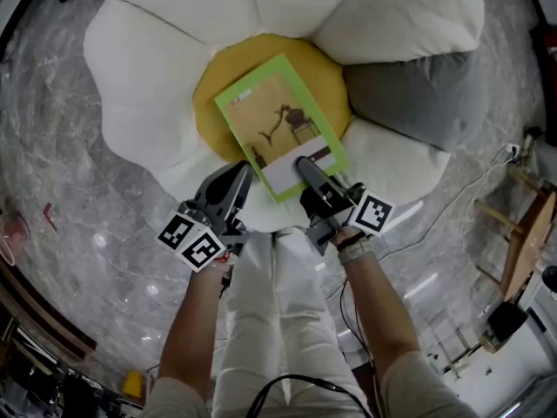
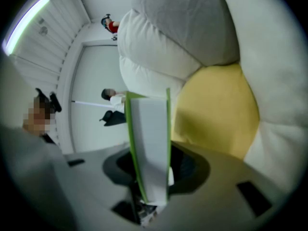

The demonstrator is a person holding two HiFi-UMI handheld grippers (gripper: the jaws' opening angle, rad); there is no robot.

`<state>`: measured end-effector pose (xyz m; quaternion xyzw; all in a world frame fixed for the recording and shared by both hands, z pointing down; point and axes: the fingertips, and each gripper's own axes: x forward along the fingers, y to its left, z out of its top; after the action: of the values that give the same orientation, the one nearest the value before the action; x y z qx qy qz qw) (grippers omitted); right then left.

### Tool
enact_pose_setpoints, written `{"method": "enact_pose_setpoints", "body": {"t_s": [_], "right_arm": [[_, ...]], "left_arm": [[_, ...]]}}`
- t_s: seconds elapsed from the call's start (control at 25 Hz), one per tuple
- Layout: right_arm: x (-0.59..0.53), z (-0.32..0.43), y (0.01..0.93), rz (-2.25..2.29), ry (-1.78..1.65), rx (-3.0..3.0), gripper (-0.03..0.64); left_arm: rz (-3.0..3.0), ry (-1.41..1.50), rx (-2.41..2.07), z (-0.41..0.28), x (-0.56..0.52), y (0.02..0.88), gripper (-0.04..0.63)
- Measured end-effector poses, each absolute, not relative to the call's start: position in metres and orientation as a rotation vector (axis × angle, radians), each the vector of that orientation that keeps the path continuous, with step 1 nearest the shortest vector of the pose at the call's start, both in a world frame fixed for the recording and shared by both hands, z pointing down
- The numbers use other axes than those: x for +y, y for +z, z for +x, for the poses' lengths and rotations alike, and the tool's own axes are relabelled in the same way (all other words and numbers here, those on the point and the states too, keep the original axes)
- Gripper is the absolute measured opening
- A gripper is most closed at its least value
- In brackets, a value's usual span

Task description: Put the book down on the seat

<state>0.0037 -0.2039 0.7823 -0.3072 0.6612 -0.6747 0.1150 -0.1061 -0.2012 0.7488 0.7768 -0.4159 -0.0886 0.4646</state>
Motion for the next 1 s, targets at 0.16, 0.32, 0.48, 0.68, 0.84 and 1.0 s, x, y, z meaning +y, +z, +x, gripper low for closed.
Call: {"method": "enact_pose_setpoints", "body": {"t_s": [0.16,0.32,0.48,0.68,0.84,1.0], "right_arm": [[-0.204,0.003,0.779,-0.904,-1.962,1.899,0.153],[-0.227,-0.003,0.796,-0.921,-1.964,1.873,0.153],[-0.256,-0.014,0.818,-0.930,-1.980,1.868,0.153],[-0.265,-0.017,0.831,-0.942,-1.997,1.894,0.153],[-0.270,-0.016,0.839,-0.960,-2.023,1.906,0.153],[-0.270,-0.013,0.853,-0.998,-2.042,1.869,0.153]], "left_arm": [[1.903,-0.220,-1.020,-0.107,-0.188,0.742,0.023],[1.901,-0.208,-1.016,-0.111,-0.204,0.753,0.023],[1.889,-0.208,-1.029,-0.121,-0.229,0.768,0.023],[1.884,-0.222,-1.029,-0.123,-0.228,0.770,0.023],[1.863,-0.233,-1.034,-0.119,-0.225,0.773,0.023],[1.845,-0.244,-1.024,-0.116,-0.220,0.780,0.023]]}}
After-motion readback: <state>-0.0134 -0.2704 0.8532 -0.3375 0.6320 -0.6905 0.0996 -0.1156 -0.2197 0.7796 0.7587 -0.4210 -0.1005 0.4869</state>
